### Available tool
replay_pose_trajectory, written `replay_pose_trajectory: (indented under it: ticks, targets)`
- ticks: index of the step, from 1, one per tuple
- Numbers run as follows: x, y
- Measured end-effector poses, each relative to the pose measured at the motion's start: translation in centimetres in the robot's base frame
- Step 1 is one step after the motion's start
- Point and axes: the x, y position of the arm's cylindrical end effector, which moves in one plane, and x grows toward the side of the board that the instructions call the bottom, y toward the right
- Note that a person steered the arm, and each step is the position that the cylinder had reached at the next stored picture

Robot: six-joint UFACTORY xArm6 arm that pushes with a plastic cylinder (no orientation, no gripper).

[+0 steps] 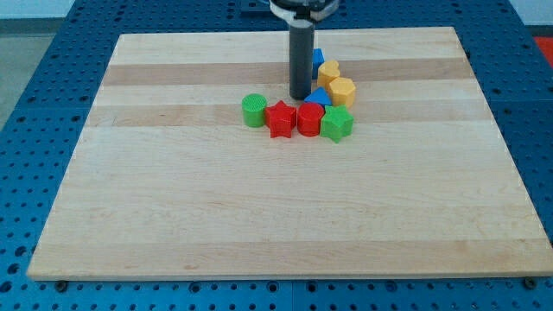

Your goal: Push the yellow heart towards the top of the yellow hexagon

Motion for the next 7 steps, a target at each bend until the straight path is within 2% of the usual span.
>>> replay_pose_trajectory:
  ticks: [1,3,4,7]
  targets:
    - [-5.1,0.0]
    - [-4.2,0.3]
    - [-2.2,0.3]
    - [-2.2,2.9]
